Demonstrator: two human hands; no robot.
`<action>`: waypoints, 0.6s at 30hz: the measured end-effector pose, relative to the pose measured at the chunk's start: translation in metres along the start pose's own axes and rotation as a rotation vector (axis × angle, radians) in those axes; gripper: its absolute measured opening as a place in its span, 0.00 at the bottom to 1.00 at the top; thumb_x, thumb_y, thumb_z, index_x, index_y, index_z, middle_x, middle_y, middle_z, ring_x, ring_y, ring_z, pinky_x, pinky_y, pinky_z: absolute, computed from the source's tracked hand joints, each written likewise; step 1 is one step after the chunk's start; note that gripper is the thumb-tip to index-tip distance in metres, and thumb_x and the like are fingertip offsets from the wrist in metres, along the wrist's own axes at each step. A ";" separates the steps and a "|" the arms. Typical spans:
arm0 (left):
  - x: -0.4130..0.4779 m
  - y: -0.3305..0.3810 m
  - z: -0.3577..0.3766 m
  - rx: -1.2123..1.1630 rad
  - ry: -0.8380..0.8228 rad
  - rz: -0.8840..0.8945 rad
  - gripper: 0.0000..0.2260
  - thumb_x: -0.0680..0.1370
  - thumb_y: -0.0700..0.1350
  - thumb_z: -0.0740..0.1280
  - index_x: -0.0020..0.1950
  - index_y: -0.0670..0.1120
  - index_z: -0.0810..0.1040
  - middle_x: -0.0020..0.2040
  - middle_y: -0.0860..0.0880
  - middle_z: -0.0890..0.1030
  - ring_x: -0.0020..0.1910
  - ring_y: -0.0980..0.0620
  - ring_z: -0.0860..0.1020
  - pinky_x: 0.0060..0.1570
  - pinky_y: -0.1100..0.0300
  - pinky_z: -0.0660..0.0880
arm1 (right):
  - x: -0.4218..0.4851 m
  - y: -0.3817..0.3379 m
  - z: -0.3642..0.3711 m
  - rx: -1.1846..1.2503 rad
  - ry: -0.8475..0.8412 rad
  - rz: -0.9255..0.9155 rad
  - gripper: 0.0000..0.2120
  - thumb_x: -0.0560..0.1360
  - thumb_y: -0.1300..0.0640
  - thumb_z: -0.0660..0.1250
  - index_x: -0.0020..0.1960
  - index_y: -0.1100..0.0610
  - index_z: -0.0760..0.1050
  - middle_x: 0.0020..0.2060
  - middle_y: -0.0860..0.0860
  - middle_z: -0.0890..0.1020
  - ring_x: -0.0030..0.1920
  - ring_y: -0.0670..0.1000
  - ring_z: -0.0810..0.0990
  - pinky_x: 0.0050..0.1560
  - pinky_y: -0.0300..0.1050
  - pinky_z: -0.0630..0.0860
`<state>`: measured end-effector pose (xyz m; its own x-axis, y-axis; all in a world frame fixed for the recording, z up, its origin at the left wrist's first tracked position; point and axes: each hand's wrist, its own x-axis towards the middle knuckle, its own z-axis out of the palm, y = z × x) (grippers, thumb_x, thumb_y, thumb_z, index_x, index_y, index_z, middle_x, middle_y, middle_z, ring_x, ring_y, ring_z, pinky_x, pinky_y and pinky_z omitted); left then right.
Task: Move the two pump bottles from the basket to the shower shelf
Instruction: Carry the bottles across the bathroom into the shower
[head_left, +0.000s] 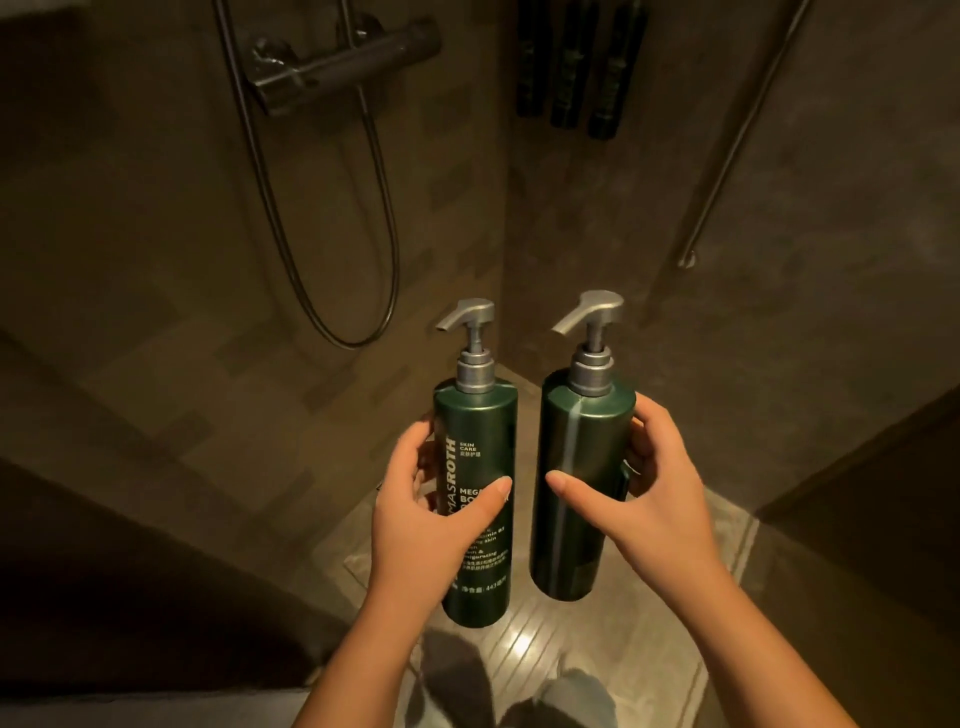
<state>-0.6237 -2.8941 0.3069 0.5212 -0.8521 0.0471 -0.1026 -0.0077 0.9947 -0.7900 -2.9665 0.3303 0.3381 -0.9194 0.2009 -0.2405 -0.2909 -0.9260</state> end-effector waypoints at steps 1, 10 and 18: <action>0.007 0.003 0.006 0.006 0.021 0.008 0.29 0.56 0.59 0.74 0.54 0.68 0.69 0.51 0.70 0.76 0.51 0.66 0.76 0.42 0.73 0.75 | 0.013 0.002 -0.004 -0.001 -0.023 -0.014 0.34 0.59 0.49 0.77 0.60 0.38 0.65 0.53 0.33 0.75 0.55 0.33 0.72 0.47 0.23 0.69; 0.068 0.032 0.059 -0.026 0.333 0.080 0.31 0.55 0.57 0.75 0.55 0.67 0.69 0.52 0.68 0.77 0.51 0.64 0.77 0.44 0.72 0.74 | 0.123 0.009 -0.032 0.030 -0.225 -0.176 0.34 0.59 0.50 0.77 0.60 0.38 0.65 0.52 0.23 0.72 0.55 0.31 0.71 0.48 0.21 0.67; 0.086 0.051 0.052 -0.025 0.621 0.123 0.33 0.55 0.56 0.75 0.59 0.60 0.69 0.57 0.52 0.78 0.55 0.54 0.77 0.55 0.50 0.75 | 0.185 -0.010 -0.010 0.110 -0.425 -0.282 0.33 0.58 0.49 0.76 0.58 0.37 0.65 0.52 0.25 0.73 0.55 0.31 0.72 0.47 0.22 0.68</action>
<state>-0.6286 -2.9952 0.3572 0.9019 -0.3837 0.1982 -0.1772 0.0897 0.9801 -0.7336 -3.1364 0.3802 0.7207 -0.6142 0.3215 0.0029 -0.4611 -0.8873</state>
